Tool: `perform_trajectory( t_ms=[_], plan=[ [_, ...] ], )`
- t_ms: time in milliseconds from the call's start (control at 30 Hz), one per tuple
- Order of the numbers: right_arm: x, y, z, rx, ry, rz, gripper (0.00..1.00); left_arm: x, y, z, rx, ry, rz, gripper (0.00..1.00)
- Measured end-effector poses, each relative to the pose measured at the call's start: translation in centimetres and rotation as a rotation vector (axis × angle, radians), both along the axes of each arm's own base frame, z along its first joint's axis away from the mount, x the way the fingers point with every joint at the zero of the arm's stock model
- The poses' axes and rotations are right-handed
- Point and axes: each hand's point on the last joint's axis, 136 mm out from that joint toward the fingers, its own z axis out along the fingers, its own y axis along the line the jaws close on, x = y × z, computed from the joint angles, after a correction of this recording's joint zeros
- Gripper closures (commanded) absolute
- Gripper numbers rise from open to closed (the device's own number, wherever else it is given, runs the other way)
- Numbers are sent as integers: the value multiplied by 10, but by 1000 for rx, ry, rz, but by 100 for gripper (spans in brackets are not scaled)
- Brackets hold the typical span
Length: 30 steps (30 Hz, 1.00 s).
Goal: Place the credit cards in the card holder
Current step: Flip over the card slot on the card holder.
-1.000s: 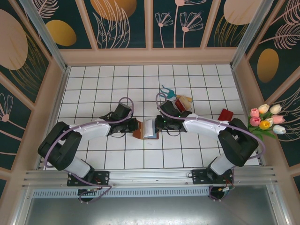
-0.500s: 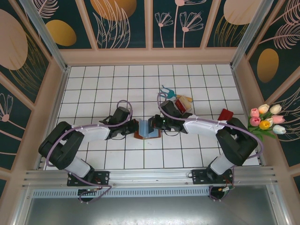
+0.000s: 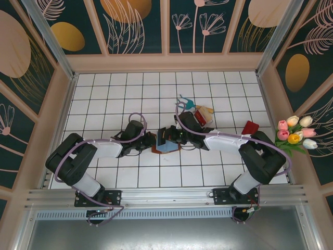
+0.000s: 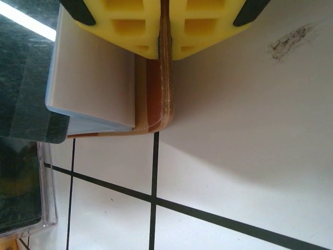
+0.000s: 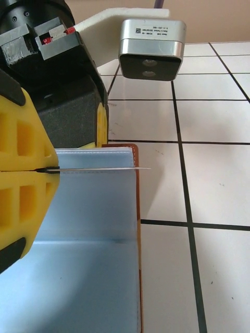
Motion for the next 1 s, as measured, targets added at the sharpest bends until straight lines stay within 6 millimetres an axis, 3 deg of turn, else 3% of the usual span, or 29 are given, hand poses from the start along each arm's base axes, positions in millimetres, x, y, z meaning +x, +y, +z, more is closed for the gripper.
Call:
perform_trajectory(
  t_ms=[67, 233, 300, 467, 667, 867, 933, 1000],
  plan=[
    [1, -1, 0, -4, -4, -5, 93, 0, 0, 0, -1, -1, 3, 91],
    [0, -4, -8, -41, 6, -19, 93, 0, 7, -2, 25, -4, 25, 69],
    [0, -6, -15, -69, 19, -25, 93, 0, 11, -1, 43, -11, 34, 68],
    [0, -10, -27, -106, 37, -34, 93, 1, 18, 14, 51, -57, 55, 58],
    [2, -7, -26, -121, 37, -33, 93, 3, 24, 27, 50, -98, 82, 36],
    [2, -6, -26, -130, 40, -28, 93, 1, 22, 35, 24, -123, 70, 36],
    [2, -6, -26, -131, 39, -26, 92, 1, 18, 34, 11, -120, 51, 42],
    [2, -5, -27, -134, 40, -25, 92, -1, 16, 29, 14, -111, 30, 57]
  ],
)
